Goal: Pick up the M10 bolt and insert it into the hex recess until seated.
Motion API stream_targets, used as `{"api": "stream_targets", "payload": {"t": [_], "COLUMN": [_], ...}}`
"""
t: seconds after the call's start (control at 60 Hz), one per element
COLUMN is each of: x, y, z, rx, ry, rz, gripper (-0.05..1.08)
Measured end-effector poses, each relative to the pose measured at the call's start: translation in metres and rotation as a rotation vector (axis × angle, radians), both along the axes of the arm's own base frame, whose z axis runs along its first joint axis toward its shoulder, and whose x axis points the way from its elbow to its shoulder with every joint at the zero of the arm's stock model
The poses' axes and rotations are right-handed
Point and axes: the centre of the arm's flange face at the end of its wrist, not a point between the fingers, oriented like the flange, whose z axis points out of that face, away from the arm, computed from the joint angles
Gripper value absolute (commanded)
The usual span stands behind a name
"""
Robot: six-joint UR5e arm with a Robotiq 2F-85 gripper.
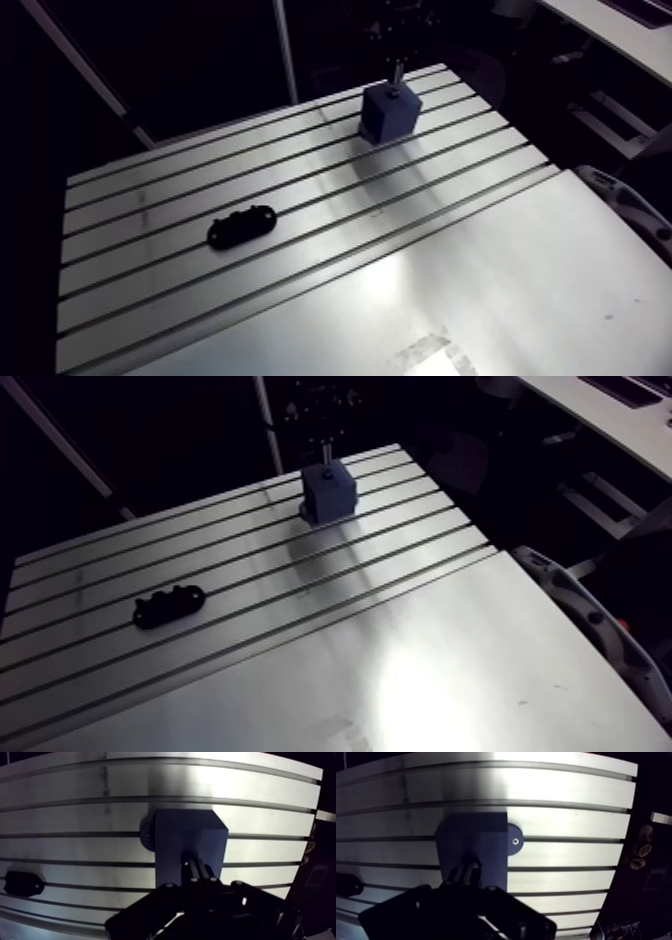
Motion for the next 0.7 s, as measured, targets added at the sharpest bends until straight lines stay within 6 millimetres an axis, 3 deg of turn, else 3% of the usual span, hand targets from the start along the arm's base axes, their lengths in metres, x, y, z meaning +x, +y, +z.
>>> {"api": "stream_targets", "payload": {"t": [0.7], "x": [0.000], "y": [0.001], "z": [-0.010], "rx": [-0.008], "ry": [-0.013], "rz": [0.010], "gripper": [1.07]}}
